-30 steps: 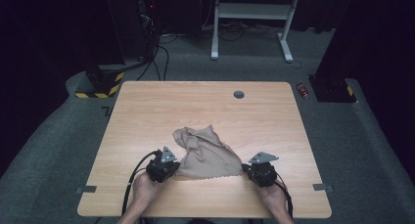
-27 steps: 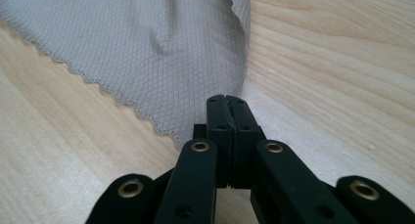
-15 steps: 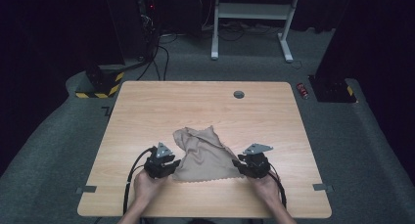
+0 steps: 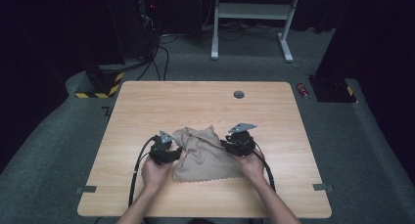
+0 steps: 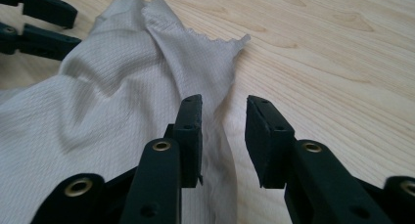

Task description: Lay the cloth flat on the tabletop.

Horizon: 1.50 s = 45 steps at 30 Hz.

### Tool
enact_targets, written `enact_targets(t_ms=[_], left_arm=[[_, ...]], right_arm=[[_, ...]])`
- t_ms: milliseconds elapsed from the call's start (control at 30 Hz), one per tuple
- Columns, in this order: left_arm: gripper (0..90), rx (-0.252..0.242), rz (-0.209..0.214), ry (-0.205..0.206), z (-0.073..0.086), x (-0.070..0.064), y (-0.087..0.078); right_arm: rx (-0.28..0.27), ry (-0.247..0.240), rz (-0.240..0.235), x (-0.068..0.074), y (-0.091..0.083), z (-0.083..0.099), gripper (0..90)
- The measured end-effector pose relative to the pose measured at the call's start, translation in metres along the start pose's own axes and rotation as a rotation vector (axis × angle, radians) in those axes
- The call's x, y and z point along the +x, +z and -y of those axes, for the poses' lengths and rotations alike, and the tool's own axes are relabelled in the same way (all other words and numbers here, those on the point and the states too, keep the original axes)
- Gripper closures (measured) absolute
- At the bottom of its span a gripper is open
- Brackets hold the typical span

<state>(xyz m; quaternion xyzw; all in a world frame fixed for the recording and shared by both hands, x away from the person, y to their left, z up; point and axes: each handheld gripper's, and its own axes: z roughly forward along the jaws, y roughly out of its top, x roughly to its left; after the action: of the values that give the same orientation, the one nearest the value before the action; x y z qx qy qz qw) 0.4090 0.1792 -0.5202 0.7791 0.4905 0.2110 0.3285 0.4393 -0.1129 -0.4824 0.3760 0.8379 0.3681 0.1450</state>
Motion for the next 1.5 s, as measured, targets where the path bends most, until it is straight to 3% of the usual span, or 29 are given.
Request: enact_targets(t_ms=[67,133,267,400,533,667,967,1167,1333,1500], left_arm=[[46.5,-0.014,0.000,0.003,0.001,0.001,0.001],[42.8,-0.059,-0.002,-0.006,0.006,0.000,0.003],[39.5,-0.054,-0.005,-0.008,0.006,-0.001,0.003],[38.2,-0.056,-0.007,-0.012,0.006,-0.001,0.003],[37.1,-0.055,-0.006,-0.012,0.007,-0.001,0.002],[36.7,-0.056,-0.005,-0.013,0.007,-0.001,0.002],[36.5,-0.055,-0.004,-0.012,0.007,-0.001,0.003],[36.5,-0.056,-0.004,-0.011,0.007,-0.001,0.003],[36.4,-0.056,-0.003,-0.012,0.007,-0.001,0.003],[36.4,-0.056,-0.004,-0.011,0.007,-0.001,0.003]], right_arm=[[0.007,0.007,0.006,0.000,0.007,-0.002,66.1],[0.014,0.014,0.011,-0.001,0.014,-0.002,65.5],[0.038,0.029,0.021,-0.004,0.027,0.000,67.3],[0.085,0.034,0.028,-0.009,0.034,-0.001,77.8],[0.096,-0.012,0.066,-0.006,0.032,-0.006,89.4],[0.087,-0.024,0.085,-0.006,0.028,-0.009,89.7],[0.075,0.059,0.160,-0.032,0.012,-0.004,89.7],[0.116,0.084,0.191,-0.043,0.018,0.004,88.4],[0.087,0.085,0.182,-0.037,0.014,0.002,77.5],[0.041,0.022,0.126,-0.015,0.002,0.001,73.4]])
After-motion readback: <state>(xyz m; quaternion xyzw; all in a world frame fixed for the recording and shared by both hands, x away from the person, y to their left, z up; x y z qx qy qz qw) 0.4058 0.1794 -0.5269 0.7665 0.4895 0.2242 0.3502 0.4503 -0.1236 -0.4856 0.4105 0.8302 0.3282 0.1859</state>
